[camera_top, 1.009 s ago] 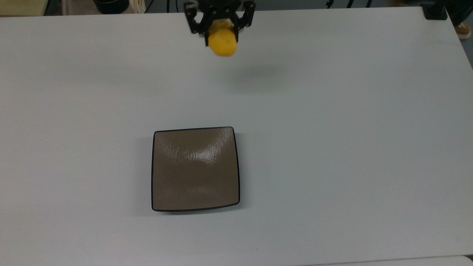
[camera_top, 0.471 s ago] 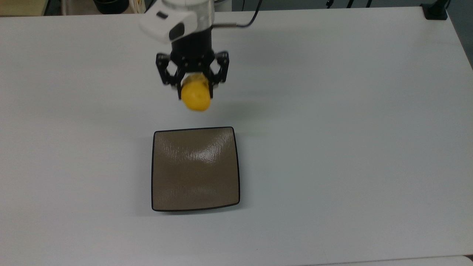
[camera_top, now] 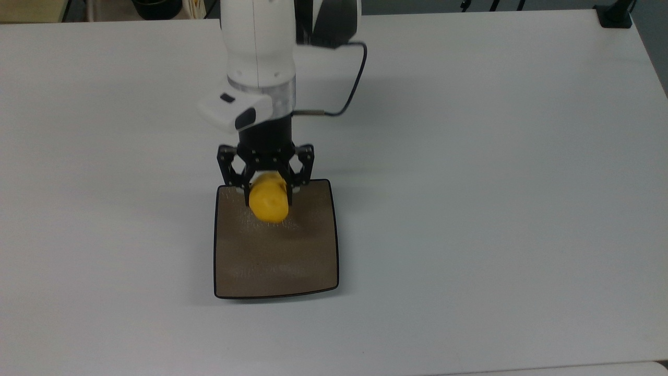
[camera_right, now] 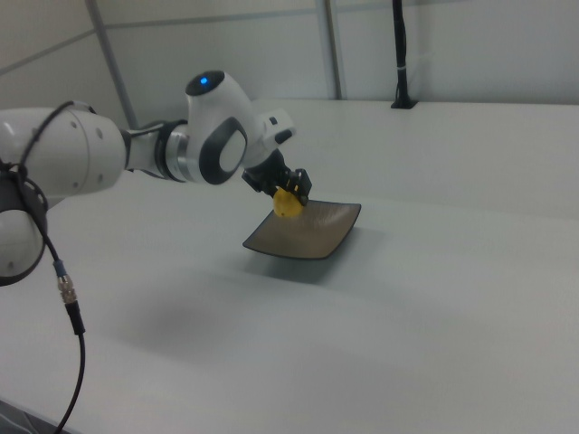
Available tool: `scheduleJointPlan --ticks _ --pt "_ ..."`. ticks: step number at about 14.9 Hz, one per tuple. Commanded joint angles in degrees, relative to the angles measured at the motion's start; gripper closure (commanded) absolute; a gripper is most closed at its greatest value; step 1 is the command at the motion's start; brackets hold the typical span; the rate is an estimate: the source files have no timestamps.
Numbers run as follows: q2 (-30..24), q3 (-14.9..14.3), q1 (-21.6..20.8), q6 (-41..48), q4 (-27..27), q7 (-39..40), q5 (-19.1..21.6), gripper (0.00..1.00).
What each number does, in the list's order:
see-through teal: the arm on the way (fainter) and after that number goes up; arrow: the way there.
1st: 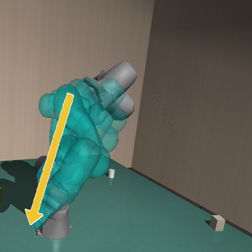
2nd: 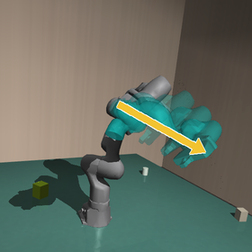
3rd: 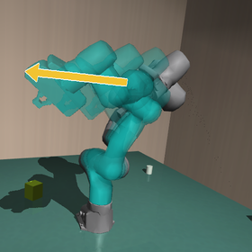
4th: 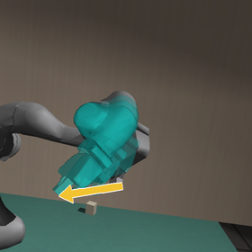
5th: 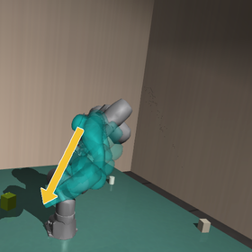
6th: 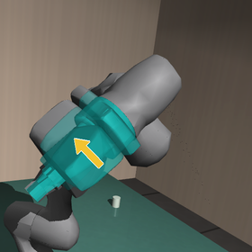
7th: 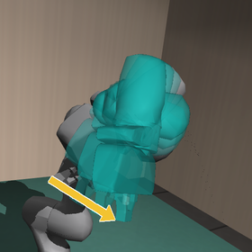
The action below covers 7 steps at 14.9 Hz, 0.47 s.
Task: Put potatoes on a ceramic plate
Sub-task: 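Lower the potato onto the plate and open the gripper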
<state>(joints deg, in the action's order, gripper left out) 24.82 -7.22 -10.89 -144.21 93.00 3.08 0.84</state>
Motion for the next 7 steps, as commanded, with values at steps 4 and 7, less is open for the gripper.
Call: scheduleJointPlan --ticks 4,7 --pt "8.9 -0.2 -1.0 -12.4 -2.2 -1.0 2.0 0.94" --pt "10.5 -0.2 -1.0 -13.7 -2.4 -0.7 1.8 0.77"
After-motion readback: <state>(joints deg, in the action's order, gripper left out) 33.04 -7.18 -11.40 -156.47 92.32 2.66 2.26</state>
